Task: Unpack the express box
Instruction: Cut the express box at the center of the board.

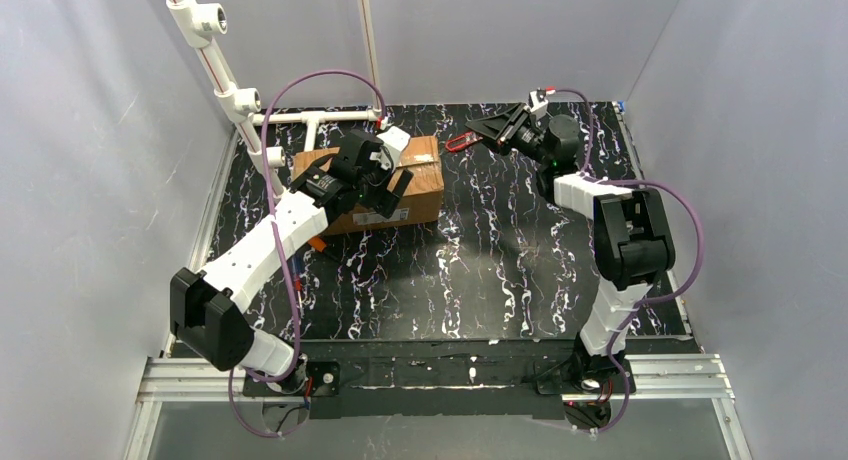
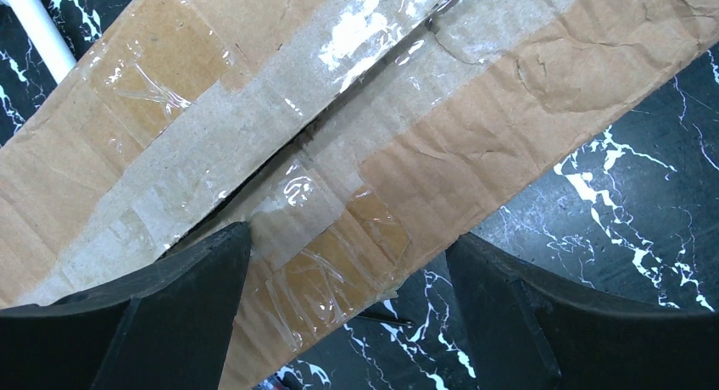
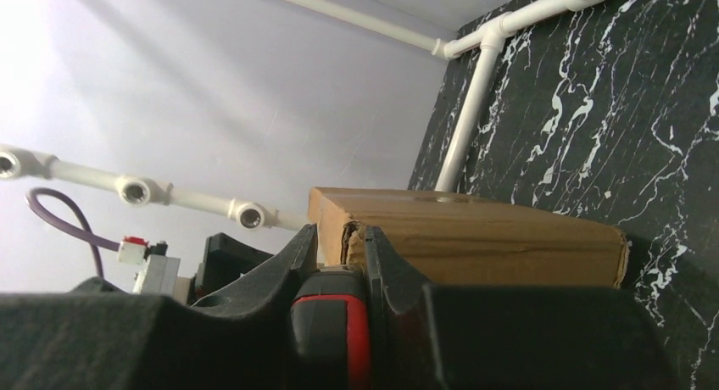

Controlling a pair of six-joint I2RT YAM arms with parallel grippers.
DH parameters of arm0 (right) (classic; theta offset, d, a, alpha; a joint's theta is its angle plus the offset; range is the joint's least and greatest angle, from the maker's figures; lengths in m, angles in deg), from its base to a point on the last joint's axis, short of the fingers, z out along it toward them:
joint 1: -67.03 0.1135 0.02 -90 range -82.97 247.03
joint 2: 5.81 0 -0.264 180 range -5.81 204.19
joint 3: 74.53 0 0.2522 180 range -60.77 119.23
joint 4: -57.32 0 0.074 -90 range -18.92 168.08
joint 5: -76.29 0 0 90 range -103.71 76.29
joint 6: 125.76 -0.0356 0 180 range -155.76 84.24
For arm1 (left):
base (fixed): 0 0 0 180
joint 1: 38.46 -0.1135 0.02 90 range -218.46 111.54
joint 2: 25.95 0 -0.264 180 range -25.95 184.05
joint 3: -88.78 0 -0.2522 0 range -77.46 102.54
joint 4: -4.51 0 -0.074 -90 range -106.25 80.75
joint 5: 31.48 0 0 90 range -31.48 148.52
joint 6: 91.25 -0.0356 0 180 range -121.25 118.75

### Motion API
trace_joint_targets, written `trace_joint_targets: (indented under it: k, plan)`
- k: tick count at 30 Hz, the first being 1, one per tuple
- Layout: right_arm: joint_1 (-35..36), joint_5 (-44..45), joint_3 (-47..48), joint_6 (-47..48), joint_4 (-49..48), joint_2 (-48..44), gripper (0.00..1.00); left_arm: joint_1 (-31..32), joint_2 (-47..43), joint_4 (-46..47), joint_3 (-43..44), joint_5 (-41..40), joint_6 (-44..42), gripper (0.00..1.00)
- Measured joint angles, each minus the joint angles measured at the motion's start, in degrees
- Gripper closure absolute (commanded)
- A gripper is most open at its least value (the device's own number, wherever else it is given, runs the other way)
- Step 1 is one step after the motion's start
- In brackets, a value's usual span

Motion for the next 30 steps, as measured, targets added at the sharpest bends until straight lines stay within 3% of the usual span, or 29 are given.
trace_joint_targets:
  k: [24, 30]
  plan:
    - [-0.04, -0.66, -4.37, 4.0, 1.86, -4.11, 0.99, -0.33, 0.68, -0.94, 0.96, 0.85, -0.09, 0.16]
    - [0.76, 0.76, -3.87, 9.77, 7.39, -7.39, 0.99, -0.39, 0.72, -1.36, 1.18, 1.27, 0.04, 0.15]
